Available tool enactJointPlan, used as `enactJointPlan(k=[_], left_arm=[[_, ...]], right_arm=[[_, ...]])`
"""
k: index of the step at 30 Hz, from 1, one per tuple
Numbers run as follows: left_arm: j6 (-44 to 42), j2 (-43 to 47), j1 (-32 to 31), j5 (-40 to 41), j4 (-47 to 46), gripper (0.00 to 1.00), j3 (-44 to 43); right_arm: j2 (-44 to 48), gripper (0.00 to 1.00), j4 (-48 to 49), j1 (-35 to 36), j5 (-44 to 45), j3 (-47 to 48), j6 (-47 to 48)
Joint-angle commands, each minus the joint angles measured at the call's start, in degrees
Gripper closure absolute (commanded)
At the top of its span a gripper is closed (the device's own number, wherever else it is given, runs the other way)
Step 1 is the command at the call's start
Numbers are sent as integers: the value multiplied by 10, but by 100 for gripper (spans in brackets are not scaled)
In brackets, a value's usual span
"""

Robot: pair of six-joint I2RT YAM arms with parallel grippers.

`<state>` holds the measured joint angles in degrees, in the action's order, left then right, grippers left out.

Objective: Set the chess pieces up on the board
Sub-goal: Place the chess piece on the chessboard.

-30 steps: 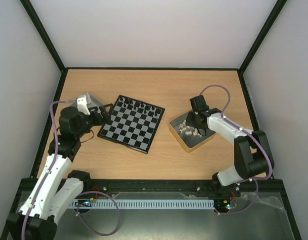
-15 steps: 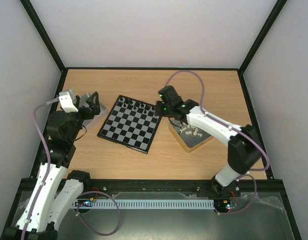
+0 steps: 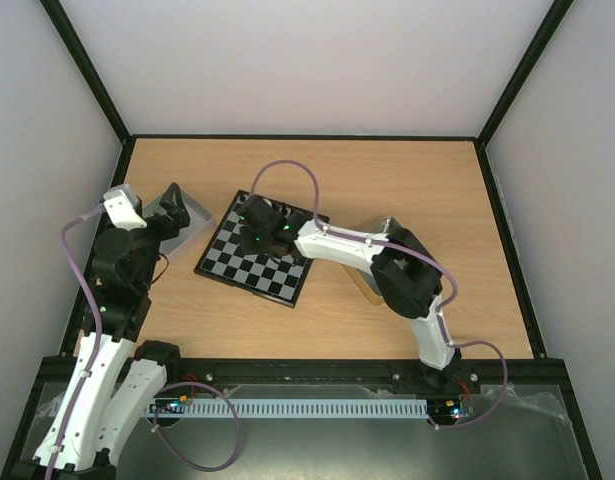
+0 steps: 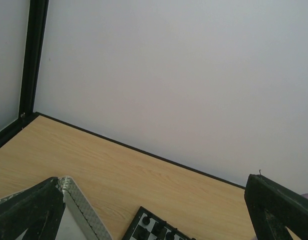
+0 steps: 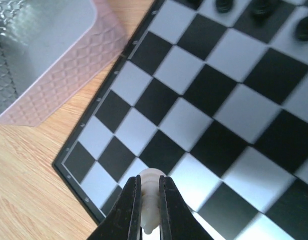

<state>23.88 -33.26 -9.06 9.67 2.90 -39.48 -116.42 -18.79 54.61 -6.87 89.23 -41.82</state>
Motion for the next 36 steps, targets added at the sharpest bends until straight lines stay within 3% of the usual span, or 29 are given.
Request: enactJointPlan(k=[1,7,15,17,21,23,31,36], left_arm=[[3,1,3,19,-16,1,5],[3,5,3,25,-13,1,5],[3,6,3,27,-12,0,7],[3,6,3,29,-12,1,7],[4,7,3,32,-11,1,6],[4,10,3,38,-9,1,5],[11,9,3,68,3,1,2],[20,10,3,102,16,1,-1]], right_arm=[[-52,98,10,16,3,67,-15],[-110,98,-19,36,2,120,-7],[-162,95,-143,63,74,202,32],[-167,89,-161,65,78,215,40],[-159,66,-166,65,62,230,42],[-155,61,-160,65,58,236,38],[-176,61,-161,65,63,243,32],[-183,69,-158,65,56,244,35]])
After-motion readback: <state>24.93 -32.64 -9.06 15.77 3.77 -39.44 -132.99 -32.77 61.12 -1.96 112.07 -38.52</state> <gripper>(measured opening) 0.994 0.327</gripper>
